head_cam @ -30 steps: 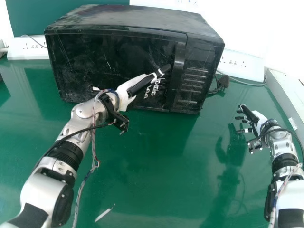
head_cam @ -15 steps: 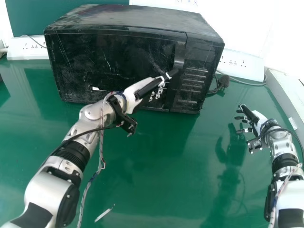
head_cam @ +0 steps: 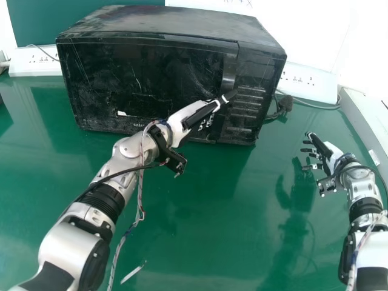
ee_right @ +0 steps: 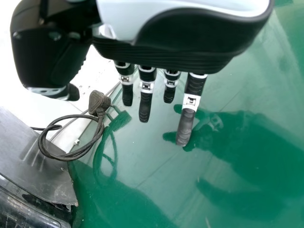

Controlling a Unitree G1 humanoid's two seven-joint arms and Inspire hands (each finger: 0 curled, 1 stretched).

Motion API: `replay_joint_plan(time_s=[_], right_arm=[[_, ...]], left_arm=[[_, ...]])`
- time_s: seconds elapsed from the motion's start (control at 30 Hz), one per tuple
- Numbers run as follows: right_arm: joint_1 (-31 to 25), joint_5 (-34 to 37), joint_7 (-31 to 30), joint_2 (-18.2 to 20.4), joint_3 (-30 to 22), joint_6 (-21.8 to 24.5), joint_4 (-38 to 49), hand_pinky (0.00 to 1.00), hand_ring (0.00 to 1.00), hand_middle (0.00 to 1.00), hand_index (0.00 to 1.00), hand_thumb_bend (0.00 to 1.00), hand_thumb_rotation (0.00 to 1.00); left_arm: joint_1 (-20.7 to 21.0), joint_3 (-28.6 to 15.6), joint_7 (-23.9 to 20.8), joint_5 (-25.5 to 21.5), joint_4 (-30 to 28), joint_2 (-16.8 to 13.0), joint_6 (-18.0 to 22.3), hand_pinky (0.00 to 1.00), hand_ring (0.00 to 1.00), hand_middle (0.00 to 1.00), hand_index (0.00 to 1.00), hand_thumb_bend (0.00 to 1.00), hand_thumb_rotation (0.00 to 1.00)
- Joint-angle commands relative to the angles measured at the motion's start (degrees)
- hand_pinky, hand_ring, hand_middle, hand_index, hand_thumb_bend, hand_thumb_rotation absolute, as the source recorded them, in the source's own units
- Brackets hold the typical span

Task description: Open the door of oven

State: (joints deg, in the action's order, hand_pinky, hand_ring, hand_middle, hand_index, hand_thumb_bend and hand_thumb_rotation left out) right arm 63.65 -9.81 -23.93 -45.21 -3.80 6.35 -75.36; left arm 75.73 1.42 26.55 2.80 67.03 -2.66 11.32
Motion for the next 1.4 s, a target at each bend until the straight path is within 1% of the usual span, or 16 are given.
replay_joint_plan(time_s=[0.0, 0.1, 0.2, 0.3, 0.47, 0.57, 0.63, 0.7, 0.8, 0.9, 0.97, 1.03, 1.1, 1.17, 1.3, 1.37], right_arm=[[-3.6, -0.7, -1.5, 1.4, 0.6, 2.3, -2.1, 0.73, 0.79, 0.86, 0.94, 0.60, 0.55], [-3.6, -0.6, -1.4, 1.5, 0.5, 2.5, -2.1, 0.74, 0.80, 0.87, 0.94, 0.57, 0.54], [-3.7, -0.5, -1.6, 1.4, 0.2, 2.5, -2.2, 0.68, 0.73, 0.85, 0.95, 0.60, 0.53], [-3.7, -1.0, -1.5, 1.5, 0.7, 2.1, -2.1, 0.70, 0.78, 0.86, 0.94, 0.62, 0.51], [-3.5, -1.7, -1.7, 1.5, 1.6, 1.7, -2.1, 0.72, 0.78, 0.85, 0.95, 0.58, 0.60], [-3.3, -1.6, -0.7, 1.6, 1.6, 2.4, -2.1, 0.69, 0.76, 0.85, 0.93, 0.58, 0.61], [-3.2, -1.2, -0.6, 1.7, 1.1, 2.9, -2.1, 0.67, 0.75, 0.85, 0.94, 0.58, 0.58], [-3.2, -1.3, -0.8, 1.7, 1.2, 2.8, -2.1, 0.67, 0.75, 0.84, 0.94, 0.57, 0.58], [-3.3, -1.5, -1.2, 1.6, 1.3, 2.6, -2.2, 0.71, 0.78, 0.87, 0.95, 0.58, 0.59], [-3.2, -2.2, -0.5, 1.8, 2.1, 2.4, -2.1, 0.69, 0.75, 0.85, 0.93, 0.59, 0.62], [-3.0, -2.4, -1.1, 1.7, 2.3, 2.5, -2.1, 0.70, 0.75, 0.87, 0.93, 0.56, 0.65], [-3.0, -2.4, -1.4, 1.6, 2.4, 2.3, -2.1, 0.70, 0.74, 0.85, 0.93, 0.58, 0.66], [-3.0, -2.0, -1.8, 1.6, 2.2, 2.1, -2.1, 0.74, 0.78, 0.87, 0.94, 0.58, 0.64], [-3.0, -2.2, -1.8, 1.6, 2.5, 2.1, -2.1, 0.75, 0.81, 0.87, 0.95, 0.59, 0.62], [-3.2, -1.7, -1.7, 1.6, 2.0, 1.8, -2.1, 0.74, 0.79, 0.86, 0.95, 0.62, 0.61], [-3.3, -1.5, -1.6, 1.7, 1.8, 1.9, -2.2, 0.76, 0.81, 0.87, 0.96, 0.59, 0.61]], left_arm=[[-0.1, 0.3, 0.5, 0.2, 0.9, 1.4, 0.8, 0.81, 0.94, 1.00, 1.00, 1.00, 0.90], [-0.5, 0.1, 0.8, 0.0, 1.3, 1.7, 2.7, 0.78, 0.92, 0.99, 0.98, 1.00, 0.88], [-0.5, 0.0, 1.7, -0.1, 1.7, 1.8, 4.2, 0.74, 0.89, 0.96, 0.96, 1.00, 0.88], [-0.4, -0.5, 3.7, -0.9, 2.1, 1.9, 4.7, 0.73, 0.86, 0.92, 0.95, 1.00, 0.87], [-0.2, -0.5, 5.8, -1.1, 2.5, 2.0, 5.6, 0.70, 0.80, 0.85, 0.92, 1.00, 0.87], [-0.2, -0.3, 6.4, -0.9, 2.6, 1.9, 6.5, 0.67, 0.77, 0.83, 0.91, 1.00, 0.87], [-0.2, -0.3, 6.6, -0.9, 2.7, 2.0, 6.9, 0.65, 0.75, 0.81, 0.90, 1.00, 0.86], [-0.2, -0.1, 6.6, -0.7, 2.7, 1.9, 7.4, 0.62, 0.72, 0.78, 0.89, 1.00, 0.86], [-0.2, 0.4, 6.5, -0.1, 2.6, 1.8, 8.4, 0.58, 0.68, 0.73, 0.87, 1.00, 0.88], [-0.2, 0.4, 6.4, 0.0, 2.6, 1.7, 8.5, 0.55, 0.63, 0.68, 0.85, 1.00, 0.89], [-0.1, 0.4, 6.5, 0.1, 2.5, 1.6, 8.5, 0.54, 0.61, 0.66, 0.83, 1.00, 0.89], [-0.1, 0.5, 6.5, 0.2, 2.6, 1.5, 8.6, 0.53, 0.59, 0.65, 0.83, 1.00, 0.89], [-0.1, 0.6, 6.4, 0.4, 2.6, 1.4, 8.7, 0.51, 0.57, 0.63, 0.82, 1.00, 0.89], [0.0, 0.6, 6.0, 0.6, 2.7, 1.4, 8.4, 0.50, 0.55, 0.61, 0.81, 1.00, 0.89], [0.3, 0.3, 5.5, 0.3, 2.7, 1.8, 7.6, 0.45, 0.50, 0.56, 0.79, 1.00, 0.86], [0.3, 0.1, 5.3, 0.1, 2.6, 1.9, 7.2, 0.43, 0.48, 0.54, 0.78, 1.00, 0.85]])
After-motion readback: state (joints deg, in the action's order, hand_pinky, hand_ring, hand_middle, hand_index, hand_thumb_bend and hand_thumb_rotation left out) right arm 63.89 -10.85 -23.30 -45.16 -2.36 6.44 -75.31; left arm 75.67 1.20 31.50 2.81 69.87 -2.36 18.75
